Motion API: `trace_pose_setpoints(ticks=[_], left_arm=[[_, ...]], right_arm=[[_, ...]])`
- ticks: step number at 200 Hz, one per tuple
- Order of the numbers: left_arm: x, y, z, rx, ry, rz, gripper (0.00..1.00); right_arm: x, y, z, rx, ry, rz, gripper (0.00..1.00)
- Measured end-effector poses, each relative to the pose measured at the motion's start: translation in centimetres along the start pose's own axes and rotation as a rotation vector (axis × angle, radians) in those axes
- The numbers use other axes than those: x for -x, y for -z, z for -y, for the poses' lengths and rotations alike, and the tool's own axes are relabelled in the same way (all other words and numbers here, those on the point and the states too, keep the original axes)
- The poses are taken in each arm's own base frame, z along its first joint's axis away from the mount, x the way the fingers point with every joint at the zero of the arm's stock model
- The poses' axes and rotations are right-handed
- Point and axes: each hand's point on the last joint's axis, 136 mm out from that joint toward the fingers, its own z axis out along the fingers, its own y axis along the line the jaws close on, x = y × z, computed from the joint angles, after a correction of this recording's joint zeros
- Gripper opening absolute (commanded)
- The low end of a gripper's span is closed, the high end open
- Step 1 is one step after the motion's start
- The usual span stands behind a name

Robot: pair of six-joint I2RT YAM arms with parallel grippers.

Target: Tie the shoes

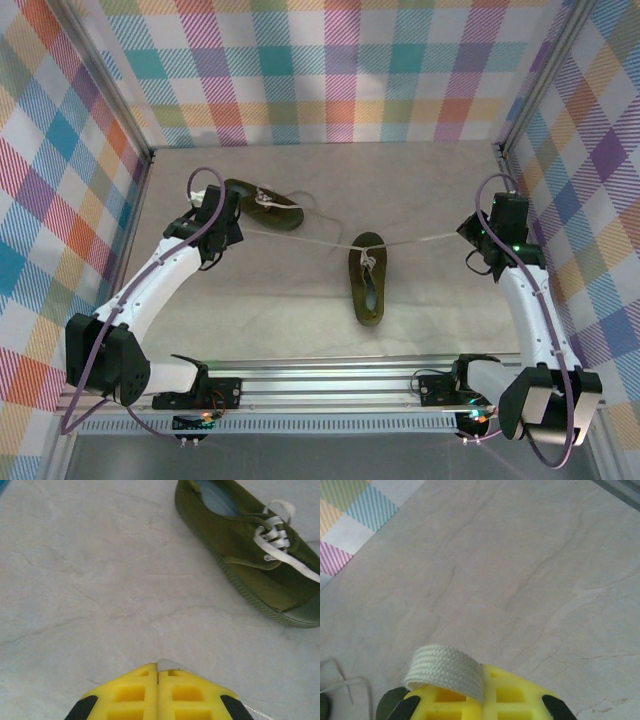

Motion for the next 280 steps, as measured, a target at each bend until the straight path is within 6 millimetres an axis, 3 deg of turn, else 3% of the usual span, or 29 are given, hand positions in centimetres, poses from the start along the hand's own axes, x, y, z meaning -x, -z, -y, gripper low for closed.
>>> trace_pose_setpoints(ticks=[29,58,79,109,139,166,200,239,280], left_arm=[[-0.2,0.1,0.0,-0.016,0.001,-0.015,0.00],[-0.4,2.0,3.0,-0.212,-0.021,-0.020,0.00],[-0.8,5.6,7.3,-0.425,-0.095,0.007,0.00],[-2.3,11.9,13.1,-0.732,-0.226,0.031,0.00],[-3.1,17.6,17.0,-0.966,-0.317,0.061,0.00],[-4.5,22.5,19.8,-1.145,-0.411,0.078,0.00],[-6.2,26.4,22.3,-1.289,-0.498,0.081,0.00],[-7.5,28.2,24.4,-1.355,-0.555,0.071,0.00],[-6.9,29.5,25.3,-1.390,-0.551,0.103,0.00]], right_arm=[[-0.6,-0.4,0.0,0.004,0.006,-0.031,0.00],[-0.7,0.3,-4.4,0.228,0.039,-0.061,0.00],[-1.7,1.7,-8.6,0.388,0.092,-0.098,0.00],[-2.5,5.5,-16.1,0.634,0.175,-0.137,0.00],[-3.3,8.0,-22.5,0.822,0.219,-0.191,0.00],[-4.7,8.0,-26.4,0.900,0.226,-0.272,0.00],[-7.4,5.8,-29.1,0.916,0.219,-0.400,0.00],[-11.0,3.1,-30.4,0.904,0.212,-0.540,0.00],[-13.5,1.6,-31.3,0.901,0.217,-0.631,0.00]])
